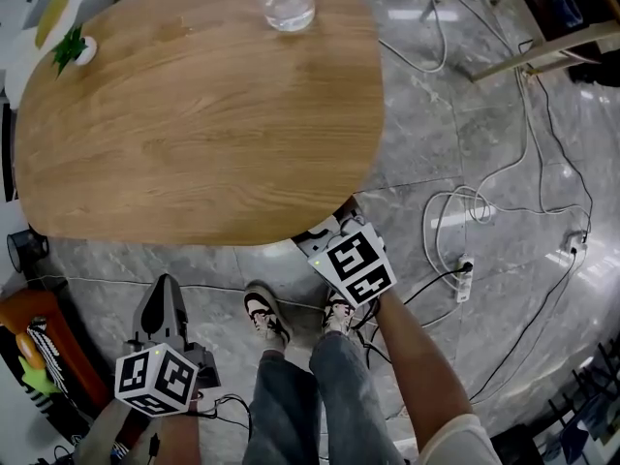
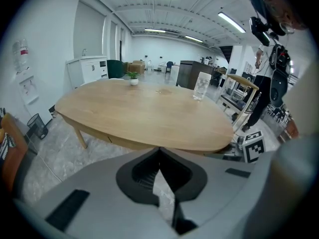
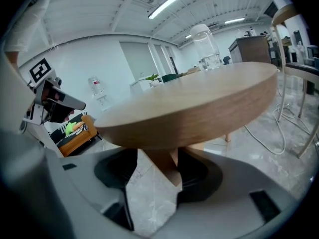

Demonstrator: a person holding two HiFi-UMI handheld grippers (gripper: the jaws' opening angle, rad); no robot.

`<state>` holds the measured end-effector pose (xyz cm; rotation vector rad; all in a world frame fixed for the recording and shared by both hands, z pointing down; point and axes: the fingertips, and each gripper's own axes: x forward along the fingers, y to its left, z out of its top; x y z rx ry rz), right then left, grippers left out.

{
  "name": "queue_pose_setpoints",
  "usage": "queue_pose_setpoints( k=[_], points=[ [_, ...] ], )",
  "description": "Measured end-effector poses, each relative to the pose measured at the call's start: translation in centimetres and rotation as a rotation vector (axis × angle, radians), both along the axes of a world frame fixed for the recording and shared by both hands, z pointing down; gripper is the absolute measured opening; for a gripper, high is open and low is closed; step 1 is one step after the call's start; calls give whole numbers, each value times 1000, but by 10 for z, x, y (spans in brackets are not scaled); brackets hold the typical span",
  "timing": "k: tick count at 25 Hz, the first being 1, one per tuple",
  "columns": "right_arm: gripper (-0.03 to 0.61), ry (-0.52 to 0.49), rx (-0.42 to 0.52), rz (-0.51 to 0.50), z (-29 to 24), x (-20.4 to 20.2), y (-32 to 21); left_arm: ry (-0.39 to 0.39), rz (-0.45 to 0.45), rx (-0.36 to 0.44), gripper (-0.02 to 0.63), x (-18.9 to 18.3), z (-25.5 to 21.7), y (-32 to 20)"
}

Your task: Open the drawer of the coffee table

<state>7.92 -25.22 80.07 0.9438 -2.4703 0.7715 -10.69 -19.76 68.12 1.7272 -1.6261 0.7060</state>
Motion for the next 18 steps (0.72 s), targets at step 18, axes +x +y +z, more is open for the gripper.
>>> queue_pose_setpoints(
  k=[18],
  points=[
    [149, 148, 100, -244, -1, 4, 7, 15, -20, 1, -8, -3, 7, 16]
  ],
)
